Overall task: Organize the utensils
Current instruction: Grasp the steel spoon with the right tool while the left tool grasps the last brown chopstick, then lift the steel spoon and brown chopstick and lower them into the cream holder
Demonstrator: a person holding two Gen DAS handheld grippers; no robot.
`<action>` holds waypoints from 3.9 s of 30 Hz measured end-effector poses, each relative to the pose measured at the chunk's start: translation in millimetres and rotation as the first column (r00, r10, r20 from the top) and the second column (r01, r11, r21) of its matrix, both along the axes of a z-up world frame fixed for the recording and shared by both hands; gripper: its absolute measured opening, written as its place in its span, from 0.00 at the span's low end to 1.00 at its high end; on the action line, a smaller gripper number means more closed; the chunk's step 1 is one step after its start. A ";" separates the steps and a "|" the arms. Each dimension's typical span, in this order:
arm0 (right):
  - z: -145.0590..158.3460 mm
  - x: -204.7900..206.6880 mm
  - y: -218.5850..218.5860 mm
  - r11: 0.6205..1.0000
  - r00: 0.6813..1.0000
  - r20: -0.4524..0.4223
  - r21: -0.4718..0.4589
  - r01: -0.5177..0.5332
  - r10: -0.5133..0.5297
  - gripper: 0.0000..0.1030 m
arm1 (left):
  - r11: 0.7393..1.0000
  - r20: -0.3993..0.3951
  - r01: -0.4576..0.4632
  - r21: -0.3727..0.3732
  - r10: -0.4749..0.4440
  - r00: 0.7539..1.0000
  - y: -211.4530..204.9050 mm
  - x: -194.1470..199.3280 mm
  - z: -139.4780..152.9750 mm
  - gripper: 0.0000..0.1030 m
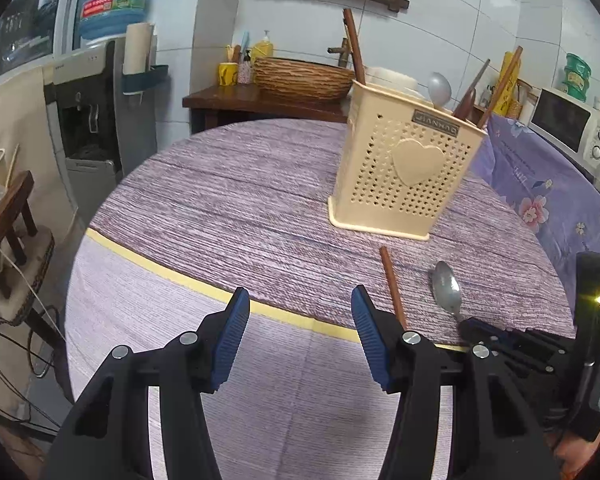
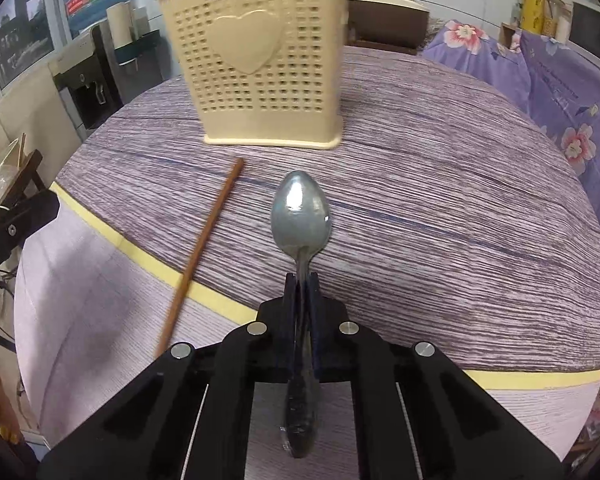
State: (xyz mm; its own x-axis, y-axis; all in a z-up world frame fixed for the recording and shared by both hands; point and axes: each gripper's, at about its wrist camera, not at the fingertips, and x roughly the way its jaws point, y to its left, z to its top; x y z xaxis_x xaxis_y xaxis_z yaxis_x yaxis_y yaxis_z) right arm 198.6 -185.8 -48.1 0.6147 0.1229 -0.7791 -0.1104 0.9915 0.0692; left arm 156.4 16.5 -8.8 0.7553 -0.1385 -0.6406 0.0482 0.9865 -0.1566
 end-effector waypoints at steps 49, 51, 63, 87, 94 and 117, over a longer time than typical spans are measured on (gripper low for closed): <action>-2.9 48.9 -49.4 0.998 1.000 -0.015 -0.057 -0.023 0.022 0.52 | 0.972 -0.229 0.188 0.141 -0.153 0.961 -109.2 93.0 -40.3 0.09; -2.6 51.4 -50.1 0.999 1.000 -0.011 -0.053 -0.014 0.014 0.39 | 0.972 -0.225 0.186 0.143 -0.151 0.963 -109.6 93.6 -40.3 0.09; 12.7 46.8 -55.9 0.999 0.999 0.022 0.024 -0.040 0.040 0.37 | 0.983 -0.157 0.162 0.085 -0.148 0.976 -92.5 84.6 -21.5 0.08; 117.4 -7.2 -48.0 0.982 0.959 0.250 0.098 -0.162 0.133 0.37 | 0.983 0.234 0.178 -0.047 -0.162 0.959 -41.1 10.8 114.4 0.08; 165.8 -0.5 -29.2 0.972 0.898 0.398 0.055 -0.227 0.187 0.37 | 0.980 0.350 0.189 -0.067 -0.154 0.924 -30.9 15.7 173.2 0.08; 176.8 99.8 34.7 0.975 0.850 0.477 -0.095 -0.201 0.221 0.37 | 0.997 0.434 0.050 -0.061 -0.019 0.901 -41.0 106.8 165.8 0.08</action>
State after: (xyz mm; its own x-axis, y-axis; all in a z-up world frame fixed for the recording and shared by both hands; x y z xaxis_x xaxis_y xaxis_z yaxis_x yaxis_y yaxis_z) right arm 298.3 -151.1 128.7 0.8771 0.2675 -0.3989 -0.3264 0.9412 -0.0865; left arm 263.2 -24.5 157.0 0.9499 -0.2011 -0.2393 0.1602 0.9706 -0.1799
